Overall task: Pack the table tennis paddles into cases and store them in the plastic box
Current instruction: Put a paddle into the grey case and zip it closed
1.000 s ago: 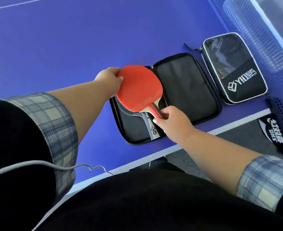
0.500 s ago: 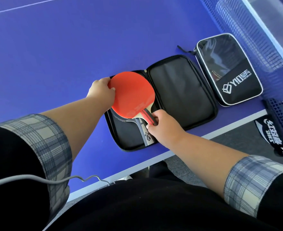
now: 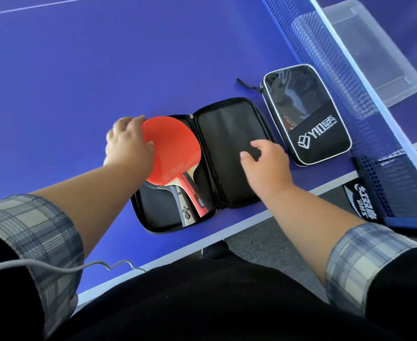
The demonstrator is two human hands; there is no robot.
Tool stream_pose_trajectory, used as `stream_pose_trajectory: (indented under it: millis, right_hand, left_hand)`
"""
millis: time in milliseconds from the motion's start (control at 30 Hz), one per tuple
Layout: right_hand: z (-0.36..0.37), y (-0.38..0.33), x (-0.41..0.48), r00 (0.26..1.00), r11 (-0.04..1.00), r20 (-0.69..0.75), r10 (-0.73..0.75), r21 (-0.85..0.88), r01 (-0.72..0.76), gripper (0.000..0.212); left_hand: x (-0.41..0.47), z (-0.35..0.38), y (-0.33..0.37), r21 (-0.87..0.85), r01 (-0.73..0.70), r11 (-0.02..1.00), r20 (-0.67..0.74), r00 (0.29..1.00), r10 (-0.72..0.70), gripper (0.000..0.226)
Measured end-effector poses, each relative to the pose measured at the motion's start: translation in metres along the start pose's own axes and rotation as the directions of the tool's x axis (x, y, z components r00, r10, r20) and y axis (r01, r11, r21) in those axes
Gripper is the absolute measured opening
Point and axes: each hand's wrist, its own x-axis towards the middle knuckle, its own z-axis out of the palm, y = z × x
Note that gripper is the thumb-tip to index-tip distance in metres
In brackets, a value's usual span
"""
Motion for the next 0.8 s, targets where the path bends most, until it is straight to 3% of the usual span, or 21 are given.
stream_pose_trajectory:
  millis: [67, 133, 200, 233, 367, 500, 567, 633, 700, 800]
  right_hand:
    - [-0.01, 0.021, 0.014, 0.986, 0.985, 0.051, 0.159, -0.078, -0.155, 0.062]
    - [-0.012, 0.035, 0.021, 0.955, 0.965, 0.143, 0.261, -0.064, -0.254, 0.073]
    - [-0.014, 0.044, 0.025, 0.946, 0.955, 0.136, 0.295, -0.063, -0.288, 0.077]
    - [-0.015, 0.045, 0.027, 0.945, 0.95, 0.11, 0.309, -0.089, -0.3, 0.078]
    - [-0.022, 0.046, 0.034, 0.912, 0.921, 0.129, 0.389, -0.036, -0.387, 0.073]
    - [-0.04, 0.038, 0.028, 0.943, 0.92, 0.138, 0.302, 0.219, -0.326, 0.021]
    - [-0.05, 0.026, 0.018, 0.939, 0.853, 0.244, 0.241, 0.408, -0.325, 0.015]
    - [-0.057, 0.01, 0.003, 0.906, 0.718, 0.4, 0.137, 0.59, -0.369, 0.018]
    - [-0.057, -0.008, -0.013, 0.863, 0.633, 0.506, 0.014, 0.663, -0.399, 0.018]
    - [-0.048, -0.037, -0.033, 0.831, 0.673, 0.544, -0.121, 0.66, -0.334, 0.024]
  left_hand:
    - [-0.011, 0.004, 0.017, 0.061, -0.22, 0.974, 0.064, 0.974, 0.216, 0.053]
    - [-0.022, 0.011, 0.036, 0.135, -0.449, 0.883, 0.207, 0.884, 0.418, 0.049]
    - [-0.031, 0.022, 0.053, 0.213, -0.587, 0.781, 0.308, 0.799, 0.516, 0.047]
    - [-0.036, 0.027, 0.06, 0.246, -0.587, 0.771, 0.327, 0.799, 0.504, 0.049]
    - [-0.047, 0.032, 0.067, 0.341, -0.365, 0.866, 0.253, 0.923, 0.29, 0.058]
    - [-0.051, 0.027, 0.051, 0.416, -0.337, 0.845, 0.26, 0.934, 0.244, 0.047]
    - [-0.051, 0.024, 0.046, 0.398, -0.353, 0.847, 0.291, 0.924, 0.248, 0.046]
    - [-0.047, 0.019, 0.046, 0.335, -0.325, 0.884, 0.312, 0.924, 0.222, 0.045]
    - [-0.04, 0.014, 0.044, 0.21, -0.253, 0.944, 0.304, 0.935, 0.182, 0.045]
    - [-0.033, 0.002, 0.04, -0.094, -0.059, 0.994, 0.308, 0.948, 0.085, 0.046]
